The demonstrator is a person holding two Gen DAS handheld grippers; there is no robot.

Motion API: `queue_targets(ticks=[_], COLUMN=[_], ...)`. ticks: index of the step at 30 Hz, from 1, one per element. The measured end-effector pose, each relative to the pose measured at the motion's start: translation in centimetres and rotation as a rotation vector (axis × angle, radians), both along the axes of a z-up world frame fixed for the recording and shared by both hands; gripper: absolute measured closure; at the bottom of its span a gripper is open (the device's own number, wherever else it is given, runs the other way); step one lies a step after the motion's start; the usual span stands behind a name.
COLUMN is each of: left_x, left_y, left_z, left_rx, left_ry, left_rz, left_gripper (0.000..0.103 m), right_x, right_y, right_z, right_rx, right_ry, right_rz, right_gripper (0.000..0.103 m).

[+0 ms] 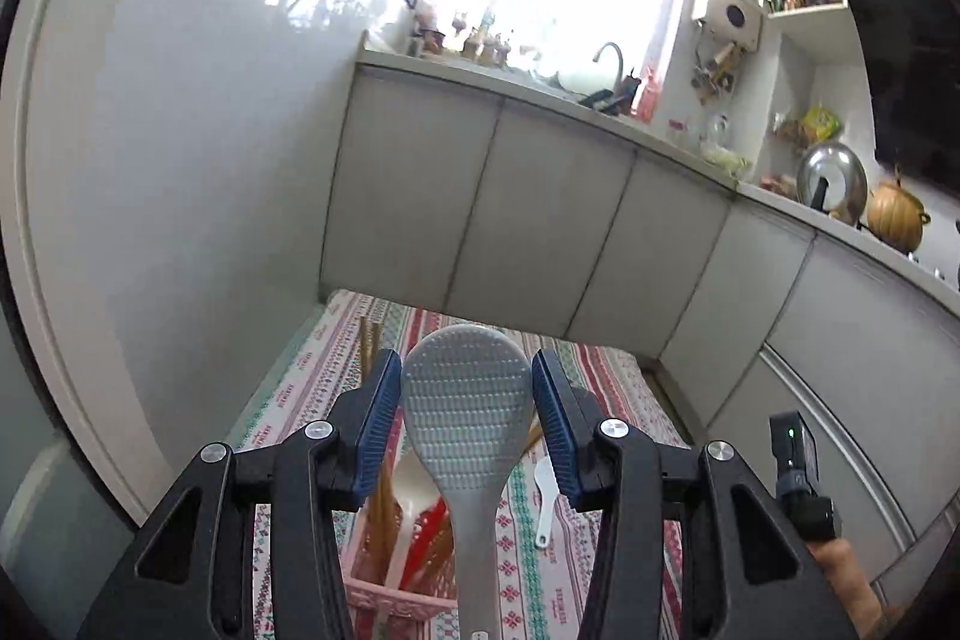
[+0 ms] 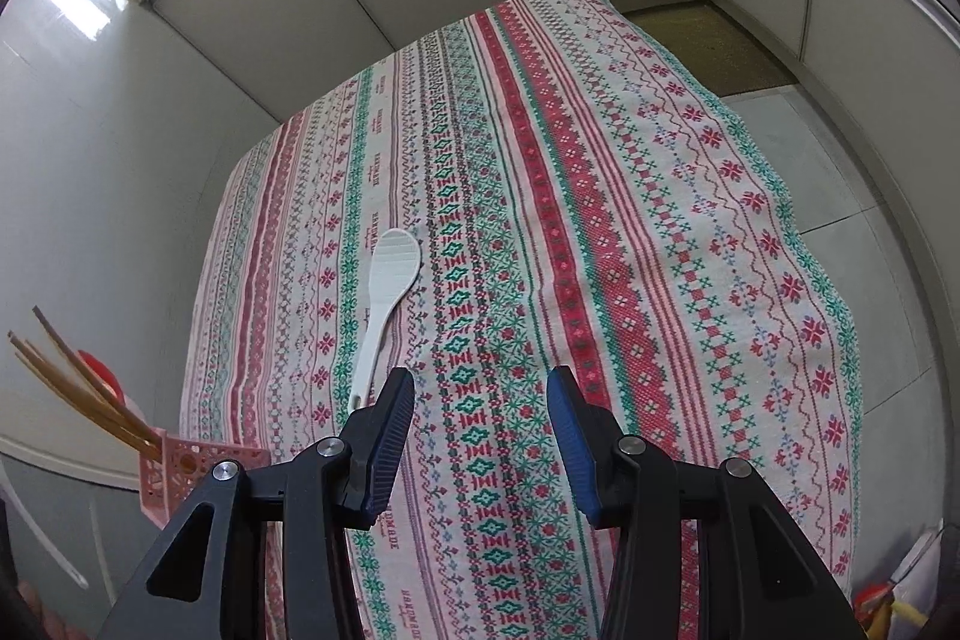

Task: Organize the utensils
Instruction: 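Lift the rice paddle with the left tool while the right tool grasps another paddle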

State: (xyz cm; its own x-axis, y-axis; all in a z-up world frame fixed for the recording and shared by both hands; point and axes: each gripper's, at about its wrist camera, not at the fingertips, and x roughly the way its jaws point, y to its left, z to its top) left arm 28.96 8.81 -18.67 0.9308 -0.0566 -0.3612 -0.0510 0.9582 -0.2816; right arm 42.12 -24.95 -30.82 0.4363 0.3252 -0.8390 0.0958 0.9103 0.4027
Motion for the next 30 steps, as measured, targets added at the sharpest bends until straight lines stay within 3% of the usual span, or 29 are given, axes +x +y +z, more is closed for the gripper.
queue_targets(ticks=[4,11,17,24,30], left_x=[1.5,3.6,4.3,4.1,4.1], left_y=[1.4,2.2,2.0,1.9,2.5], left_z=[-1.7,-5.4,-7.8,-9.1,-9.9], left_rx=[0.05,0.067,0.096,0.143,0.14], left_ry=[-0.066,-0.11,-0.108,-0.111,-0.094], left_rz=[0.052,0.043,0.054,0.071,0.078], left_gripper=[0.056,0.056,0.056,0.055,0.055], right_x=[0.4,1.5,2.5,4.9,6.8], right_y=[1.5,2.6,3.3,6.0,8.1], right_z=[0.0,-0.9,-1.1,-3.2,-3.1], right_rx=[-0.018,-0.03,-0.032,-0.058,-0.09], right_ry=[-0.017,-0.016,-0.043,-0.003,-0.045], right_rz=[0.018,0.018,0.026,0.059,0.091], right_gripper=[0.056,0.056,0.056,0.055,0.046])
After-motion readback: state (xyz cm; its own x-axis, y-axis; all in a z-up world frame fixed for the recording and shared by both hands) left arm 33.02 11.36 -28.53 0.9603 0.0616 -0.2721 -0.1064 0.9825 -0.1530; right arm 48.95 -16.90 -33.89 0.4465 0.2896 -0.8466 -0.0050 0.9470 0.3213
